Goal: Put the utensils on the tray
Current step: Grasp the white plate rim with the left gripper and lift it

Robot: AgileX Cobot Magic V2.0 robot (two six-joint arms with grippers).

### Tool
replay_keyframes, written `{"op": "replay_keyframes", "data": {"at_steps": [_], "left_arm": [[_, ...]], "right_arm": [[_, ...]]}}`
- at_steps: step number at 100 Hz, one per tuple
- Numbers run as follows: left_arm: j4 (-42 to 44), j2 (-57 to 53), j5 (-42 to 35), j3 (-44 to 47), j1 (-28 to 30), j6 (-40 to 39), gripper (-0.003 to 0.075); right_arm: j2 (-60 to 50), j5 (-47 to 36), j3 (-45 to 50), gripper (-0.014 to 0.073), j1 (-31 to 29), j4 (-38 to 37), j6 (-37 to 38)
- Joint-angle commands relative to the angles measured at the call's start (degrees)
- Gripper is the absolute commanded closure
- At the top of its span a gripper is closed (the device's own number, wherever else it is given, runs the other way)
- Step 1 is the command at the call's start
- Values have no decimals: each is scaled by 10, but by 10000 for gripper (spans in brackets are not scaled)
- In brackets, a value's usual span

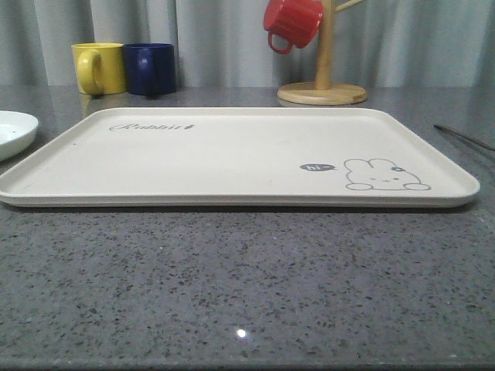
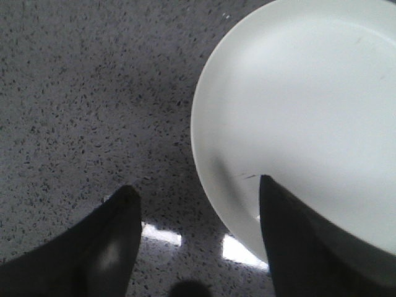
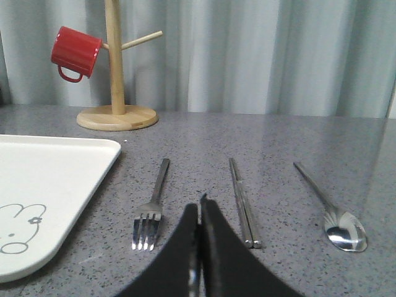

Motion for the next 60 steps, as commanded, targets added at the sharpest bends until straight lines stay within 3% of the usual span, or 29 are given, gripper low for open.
{"op": "replay_keyframes", "data": {"at_steps": [1,46,53,60], "left_arm": [[-5,27,10,-45,13,-6,312],[-35,170,23,-121,22,-7,315],[-36,178,24,-123,22,-7,354],[-36,181,24,-123,22,-7,461]], "right_arm": [[-11,-47,-1,662,-2,-7,-1],[-11,-47,-1,662,-2,-7,-1],[-11,-47,-1,662,-2,-7,-1],[-11,-47,-1,662,-2,-7,-1]]}}
